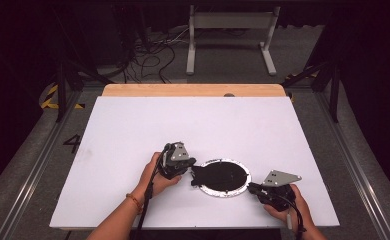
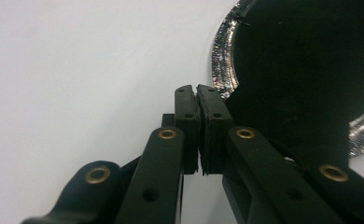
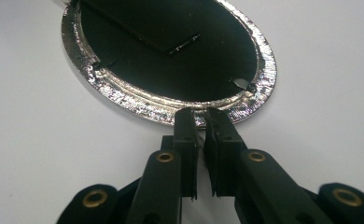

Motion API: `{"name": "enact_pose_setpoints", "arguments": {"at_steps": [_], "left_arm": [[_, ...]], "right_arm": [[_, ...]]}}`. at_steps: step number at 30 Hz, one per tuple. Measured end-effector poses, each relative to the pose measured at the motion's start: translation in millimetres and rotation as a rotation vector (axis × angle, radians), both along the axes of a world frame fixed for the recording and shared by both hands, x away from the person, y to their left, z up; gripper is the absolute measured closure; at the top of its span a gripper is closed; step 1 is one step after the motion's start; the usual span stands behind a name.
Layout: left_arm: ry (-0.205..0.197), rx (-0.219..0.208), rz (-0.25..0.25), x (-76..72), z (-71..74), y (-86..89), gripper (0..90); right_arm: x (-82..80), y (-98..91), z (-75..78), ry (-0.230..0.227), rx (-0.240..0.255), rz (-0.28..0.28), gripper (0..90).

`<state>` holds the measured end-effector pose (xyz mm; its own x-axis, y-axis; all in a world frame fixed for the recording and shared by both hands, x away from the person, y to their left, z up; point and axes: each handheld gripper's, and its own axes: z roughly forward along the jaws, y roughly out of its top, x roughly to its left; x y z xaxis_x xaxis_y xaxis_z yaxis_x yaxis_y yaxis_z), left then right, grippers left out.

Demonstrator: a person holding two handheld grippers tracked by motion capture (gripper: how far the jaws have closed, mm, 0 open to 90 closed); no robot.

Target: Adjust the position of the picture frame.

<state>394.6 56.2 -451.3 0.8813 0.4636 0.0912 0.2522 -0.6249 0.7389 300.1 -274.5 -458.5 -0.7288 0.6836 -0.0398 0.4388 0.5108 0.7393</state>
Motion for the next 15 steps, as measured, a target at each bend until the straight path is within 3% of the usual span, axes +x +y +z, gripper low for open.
{"name": "enact_pose_setpoints", "arguments": {"at_steps": [5, 8, 15], "left_arm": [[0.002, 0.006, -0.007, 2.0, -1.2, -0.6, 89.8], [0.007, 0.031, -0.001, 1.8, -1.0, 0.8, 90.0], [0.05, 0.019, 0.006, 0.9, -0.8, 10.8, 90.0]], "right_arm": [[1.0, 3.2, -0.8, -0.006, 0.008, -0.002, 88.8], [4.4, 5.8, -0.7, -0.007, 0.003, -0.002, 90.0], [17.7, 11.9, -0.4, -0.021, -0.013, -0.011, 90.0]]}}
